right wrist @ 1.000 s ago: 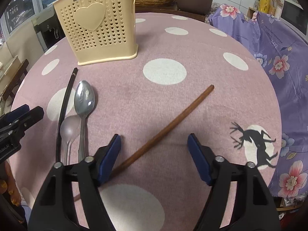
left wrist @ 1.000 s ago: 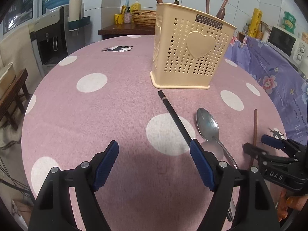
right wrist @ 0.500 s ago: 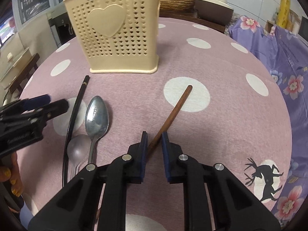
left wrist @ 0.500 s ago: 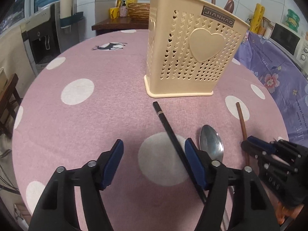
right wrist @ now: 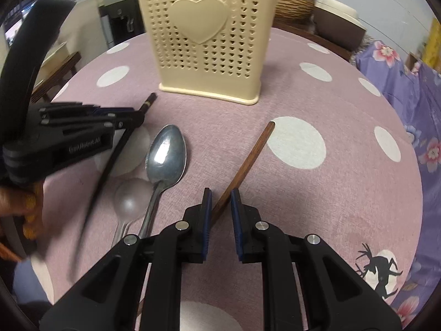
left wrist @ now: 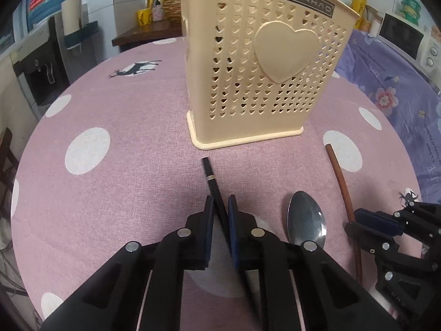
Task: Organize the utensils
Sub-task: 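Grasp a wooden chopstick with the right gripper while the left gripper grasps the black chopstick, then lift the black chopstick with the left gripper while the right gripper lifts its wooden chopstick toward the holder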
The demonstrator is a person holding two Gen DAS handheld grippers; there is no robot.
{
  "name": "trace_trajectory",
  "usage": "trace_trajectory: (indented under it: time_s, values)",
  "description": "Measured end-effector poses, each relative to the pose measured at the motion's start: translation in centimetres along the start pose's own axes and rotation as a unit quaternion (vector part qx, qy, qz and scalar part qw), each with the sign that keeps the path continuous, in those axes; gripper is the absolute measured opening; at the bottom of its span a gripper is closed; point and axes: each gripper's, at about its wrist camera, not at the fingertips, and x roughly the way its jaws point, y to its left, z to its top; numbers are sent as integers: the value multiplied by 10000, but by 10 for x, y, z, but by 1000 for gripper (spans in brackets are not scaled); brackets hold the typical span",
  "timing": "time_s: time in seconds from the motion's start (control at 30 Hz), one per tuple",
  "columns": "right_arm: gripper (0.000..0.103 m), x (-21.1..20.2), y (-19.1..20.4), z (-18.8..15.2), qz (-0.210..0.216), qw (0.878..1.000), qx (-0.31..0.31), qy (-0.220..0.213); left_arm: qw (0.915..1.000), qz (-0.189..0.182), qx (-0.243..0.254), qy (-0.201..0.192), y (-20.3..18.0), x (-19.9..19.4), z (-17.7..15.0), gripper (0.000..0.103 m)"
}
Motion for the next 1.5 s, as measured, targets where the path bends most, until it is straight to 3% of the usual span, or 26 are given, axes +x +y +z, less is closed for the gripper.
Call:
trace_trajectory:
  time_s: [0.1,0.23,0.27,0.33,0.43,0.63,0.77,0.83,0.93,1.07,1.17,1.5]
  values:
    - [15,-4,-7,-1,-91,9998,-138,103,9998,116,168,69,11,-3,-1,9]
    - [18,-3,-22,-2,143,9993,317,154,9998,-56,-135,134,27,-8,-4,9]
    - [23,-2,-25,-2,164,9983,526,164,9998,-57,-163,114,28,-8,-5,9]
    - [53,-5,-33,-2,78,9944,1050,24,9997,-21,-219,84,27,-9,-6,9]
    - [56,-9,-42,0,35,9869,1608,-154,9997,83,-240,63,24,-8,-6,10]
    - [56,1,-40,11,-384,9812,1889,-86,9994,344,-80,8,13,-6,-5,43]
    - [45,12,-38,18,-637,9783,1972,-4,9986,532,68,-29,11,-3,-3,42]
    - [36,17,-35,24,-824,9790,1866,-18,9984,554,102,-31,12,-2,0,31]
    - [31,22,-31,30,-941,9797,1768,-10,9982,591,104,-6,14,0,4,18]
    - [21,29,-31,38,-1011,9795,1743,-50,9976,664,218,-18,11,2,6,10]
    - [11,33,-33,44,-986,9791,1778,-94,9971,710,268,-26,9,3,6,9]
    - [10,35,-30,45,-1005,9804,1688,-178,9973,696,179,-127,9,4,6,9]
